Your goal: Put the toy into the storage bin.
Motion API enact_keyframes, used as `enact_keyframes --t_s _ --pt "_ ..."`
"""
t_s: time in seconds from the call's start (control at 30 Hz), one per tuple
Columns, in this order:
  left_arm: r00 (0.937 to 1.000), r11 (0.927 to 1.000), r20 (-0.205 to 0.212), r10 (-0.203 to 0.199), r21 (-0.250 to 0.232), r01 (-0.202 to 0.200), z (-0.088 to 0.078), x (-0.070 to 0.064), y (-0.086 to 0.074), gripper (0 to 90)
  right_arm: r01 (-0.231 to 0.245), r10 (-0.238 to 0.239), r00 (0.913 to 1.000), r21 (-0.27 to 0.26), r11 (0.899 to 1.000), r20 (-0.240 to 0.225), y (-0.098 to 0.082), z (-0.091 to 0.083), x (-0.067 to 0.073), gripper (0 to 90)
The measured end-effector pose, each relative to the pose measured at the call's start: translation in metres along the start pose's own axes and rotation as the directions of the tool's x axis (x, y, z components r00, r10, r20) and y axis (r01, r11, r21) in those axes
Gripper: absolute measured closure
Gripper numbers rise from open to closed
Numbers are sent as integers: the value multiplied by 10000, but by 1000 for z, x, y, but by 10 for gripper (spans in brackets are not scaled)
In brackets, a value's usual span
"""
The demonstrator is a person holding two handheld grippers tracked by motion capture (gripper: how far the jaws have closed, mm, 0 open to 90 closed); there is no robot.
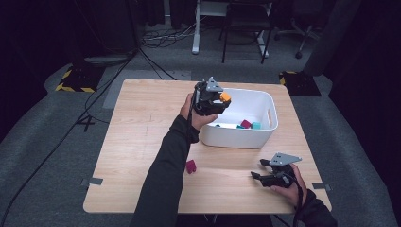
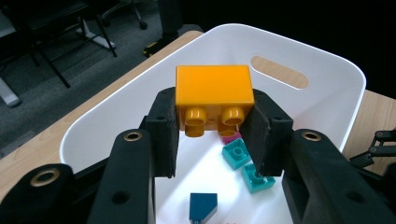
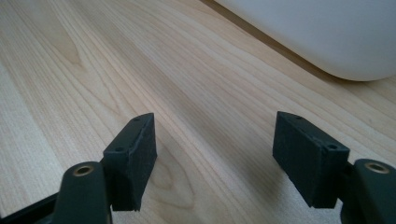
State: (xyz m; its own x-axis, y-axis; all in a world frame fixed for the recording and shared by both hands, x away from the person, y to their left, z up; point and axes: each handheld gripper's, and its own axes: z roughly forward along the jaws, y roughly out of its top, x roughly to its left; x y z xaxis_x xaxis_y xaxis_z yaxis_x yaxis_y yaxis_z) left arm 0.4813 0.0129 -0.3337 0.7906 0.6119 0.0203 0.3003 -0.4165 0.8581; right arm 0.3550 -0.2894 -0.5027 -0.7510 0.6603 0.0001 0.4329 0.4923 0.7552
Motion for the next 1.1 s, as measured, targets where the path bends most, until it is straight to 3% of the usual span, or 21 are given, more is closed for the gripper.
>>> enact_keyframes --t_s 0.3,0.47,0.53,0.73,0.8,0.97,1.07,1.1 --pt "10000 9993 34 80 354 -81 6 -4 -1 587 71 -71 10000 25 10000 -51 0 0 0 312" --pt "9999 9996 -113 71 259 -68 6 -6 -1 574 81 -81 10000 30 10000 -57 0 0 0 311" --pt "9999 9990 79 69 430 -72 7 -5 -1 545 40 -40 10000 42 10000 -43 0 0 0 311" --pt "10000 9995 -97 22 322 -19 9 -9 0 520 84 -84 10000 33 10000 -30 0 0 0 311" --pt "10000 9992 47 76 388 -78 8 -8 1 509 86 -86 10000 31 10000 -32 0 0 0 311" --pt "9997 9998 -247 -85 186 89 5 -7 0 459 -5 5 10000 4 10000 -32 0 0 1 311" --pt "9990 9994 -336 -280 186 286 2 -4 -2 384 8 -8 10000 3 10000 -33 0 0 1 311" --pt "9979 9995 -563 -319 63 323 0 -3 -2 357 23 -23 10000 18 10000 -35 0 0 1 311"
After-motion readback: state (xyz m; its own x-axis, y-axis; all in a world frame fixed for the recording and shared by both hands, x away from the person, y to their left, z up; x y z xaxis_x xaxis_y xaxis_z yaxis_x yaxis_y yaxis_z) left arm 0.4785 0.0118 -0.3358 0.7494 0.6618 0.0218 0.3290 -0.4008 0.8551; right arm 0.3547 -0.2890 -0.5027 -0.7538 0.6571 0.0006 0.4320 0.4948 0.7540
